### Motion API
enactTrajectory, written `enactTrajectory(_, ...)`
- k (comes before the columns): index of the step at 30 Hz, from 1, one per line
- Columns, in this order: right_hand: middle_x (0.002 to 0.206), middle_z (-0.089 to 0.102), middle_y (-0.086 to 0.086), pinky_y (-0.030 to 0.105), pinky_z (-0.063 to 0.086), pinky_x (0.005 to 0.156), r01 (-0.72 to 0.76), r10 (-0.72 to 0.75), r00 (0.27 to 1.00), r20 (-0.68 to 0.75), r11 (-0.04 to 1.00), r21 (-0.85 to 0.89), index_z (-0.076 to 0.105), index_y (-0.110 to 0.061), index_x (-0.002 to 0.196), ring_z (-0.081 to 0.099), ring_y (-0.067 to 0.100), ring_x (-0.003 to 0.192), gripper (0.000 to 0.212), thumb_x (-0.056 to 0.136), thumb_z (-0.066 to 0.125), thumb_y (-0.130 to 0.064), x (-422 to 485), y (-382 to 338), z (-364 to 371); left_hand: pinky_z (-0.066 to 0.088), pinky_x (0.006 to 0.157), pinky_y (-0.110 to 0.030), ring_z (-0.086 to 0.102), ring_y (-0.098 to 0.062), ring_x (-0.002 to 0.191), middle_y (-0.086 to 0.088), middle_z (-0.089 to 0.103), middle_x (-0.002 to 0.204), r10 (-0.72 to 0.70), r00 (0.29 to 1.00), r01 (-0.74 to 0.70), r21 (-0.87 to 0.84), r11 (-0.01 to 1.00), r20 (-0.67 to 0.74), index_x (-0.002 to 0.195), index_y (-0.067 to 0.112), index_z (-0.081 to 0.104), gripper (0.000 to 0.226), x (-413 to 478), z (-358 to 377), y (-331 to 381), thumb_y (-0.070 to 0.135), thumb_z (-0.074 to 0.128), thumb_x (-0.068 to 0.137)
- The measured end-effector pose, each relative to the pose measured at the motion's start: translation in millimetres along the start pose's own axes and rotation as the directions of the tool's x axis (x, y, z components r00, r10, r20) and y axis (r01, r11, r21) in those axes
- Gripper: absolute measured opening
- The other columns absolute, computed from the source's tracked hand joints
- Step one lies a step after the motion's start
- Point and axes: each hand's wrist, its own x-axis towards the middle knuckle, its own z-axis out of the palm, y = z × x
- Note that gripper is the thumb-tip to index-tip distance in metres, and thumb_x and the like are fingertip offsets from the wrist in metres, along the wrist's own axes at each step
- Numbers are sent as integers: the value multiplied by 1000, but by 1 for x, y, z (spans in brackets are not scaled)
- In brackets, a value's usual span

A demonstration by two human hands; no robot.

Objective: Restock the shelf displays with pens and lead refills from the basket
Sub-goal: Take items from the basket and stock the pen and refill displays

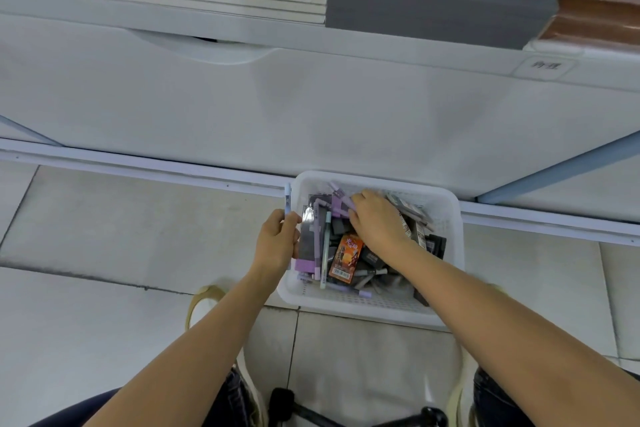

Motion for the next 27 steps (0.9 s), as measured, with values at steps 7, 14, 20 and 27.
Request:
enactTrajectory(7, 60, 58, -6, 14, 37, 50, -47, -5, 996, 86, 800, 598, 60, -23, 75, 49, 1, 46, 20, 94, 60, -28, -16, -3, -26, 45, 49, -14, 54, -4, 54, 7, 56, 62, 4, 996, 6, -103, 995, 93, 89, 9, 53, 21, -3, 16, 2, 28, 54, 97)
enactTrajectory(14, 78, 73, -1, 25, 53, 68, -105, -192, 936, 294, 646, 756, 74, -15, 89, 67, 8, 68, 14, 88, 68, -27, -39, -20, -24, 54, 73, -23, 66, -15, 90, -4, 66, 94, -13, 990, 17, -28, 999, 143, 106, 8, 56, 24, -13, 39, 2, 29, 43, 102)
enactTrajectory(20, 77, 63, -9, 30, 51, 70, -152, 220, 973, -69, 838, 525, 64, -23, 83, 62, 12, 73, 13, 93, 60, -30, -46, 41, -38, 57, 69, -35, 63, -22, 66, -10, 58, 71, -12, 991, 30, -134, 991, 135, 109, 15, 48, 20, -14, 36, 1, 29, 34, 104)
enactTrajectory(27, 138, 35, 12, 39, 38, 102, -259, 250, 951, 181, 965, 28, 32, -19, 144, 41, 30, 122, 100, 62, 86, -41, -80, 68, -8, 25, 40, -23, 27, -9, 43, 2, 35, 56, -42, 979, 58, -75, 996, 201, 85, 16, 37, 24, -21, 47, -11, 32, 38, 104)
